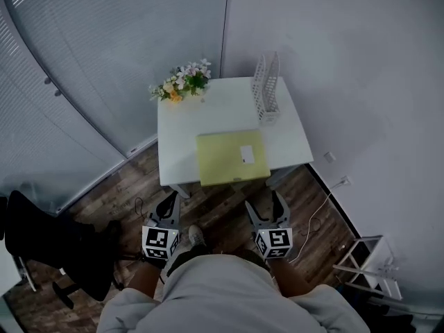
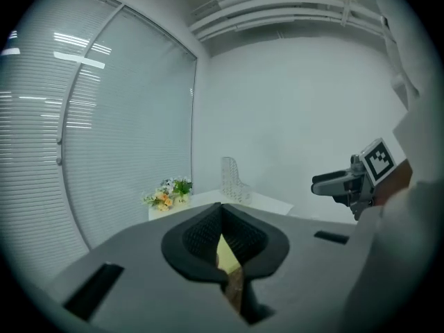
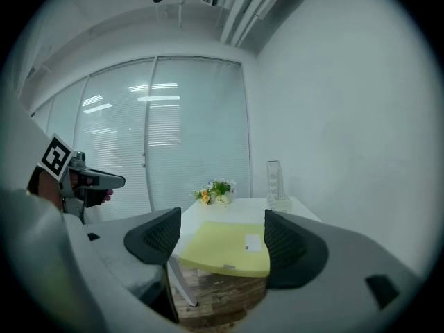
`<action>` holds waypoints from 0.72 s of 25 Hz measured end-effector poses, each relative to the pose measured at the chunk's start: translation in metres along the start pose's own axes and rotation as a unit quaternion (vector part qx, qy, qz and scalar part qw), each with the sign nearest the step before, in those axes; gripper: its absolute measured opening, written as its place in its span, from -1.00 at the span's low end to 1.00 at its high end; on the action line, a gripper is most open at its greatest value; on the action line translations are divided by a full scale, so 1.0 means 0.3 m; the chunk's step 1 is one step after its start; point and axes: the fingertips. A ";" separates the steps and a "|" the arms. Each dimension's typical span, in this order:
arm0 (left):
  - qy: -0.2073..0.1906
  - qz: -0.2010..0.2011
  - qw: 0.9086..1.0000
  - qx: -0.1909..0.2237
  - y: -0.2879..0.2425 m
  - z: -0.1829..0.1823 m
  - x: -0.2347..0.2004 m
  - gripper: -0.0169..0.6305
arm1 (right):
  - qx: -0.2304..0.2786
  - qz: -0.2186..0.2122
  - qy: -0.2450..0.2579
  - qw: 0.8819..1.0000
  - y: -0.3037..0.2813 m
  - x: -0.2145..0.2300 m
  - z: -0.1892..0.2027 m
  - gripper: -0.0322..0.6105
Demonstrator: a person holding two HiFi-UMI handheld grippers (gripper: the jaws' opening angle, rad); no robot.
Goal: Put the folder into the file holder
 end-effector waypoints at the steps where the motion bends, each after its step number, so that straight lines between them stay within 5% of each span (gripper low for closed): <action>1: -0.002 0.005 1.000 -0.001 -0.017 -0.009 -0.032 -0.92 | -0.004 0.008 -0.009 1.000 -0.028 -0.008 0.004 0.28; 7: -0.011 0.027 0.999 -0.013 -0.110 -0.016 -0.179 -0.92 | -0.025 0.044 -0.046 0.998 -0.179 -0.044 0.036 0.28; 11: -0.012 0.031 0.999 -0.025 -0.146 -0.006 -0.212 -0.92 | -0.049 0.063 -0.140 0.987 -0.244 -0.014 0.116 0.28; 14: -0.019 0.025 0.999 -0.036 -0.176 -0.001 -0.236 -0.92 | -0.070 0.083 -0.280 0.954 -0.300 0.045 0.236 0.28; 18: -0.030 0.010 0.998 -0.062 -0.195 0.027 -0.258 -0.92 | -0.092 0.101 -0.456 0.879 -0.369 0.097 0.453 0.28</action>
Point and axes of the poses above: the fingertips, and each gripper's own axes: y backward along the fingers, x to its right, z out of its underside, and after that the axes turned 3 degrees about y, right-handed
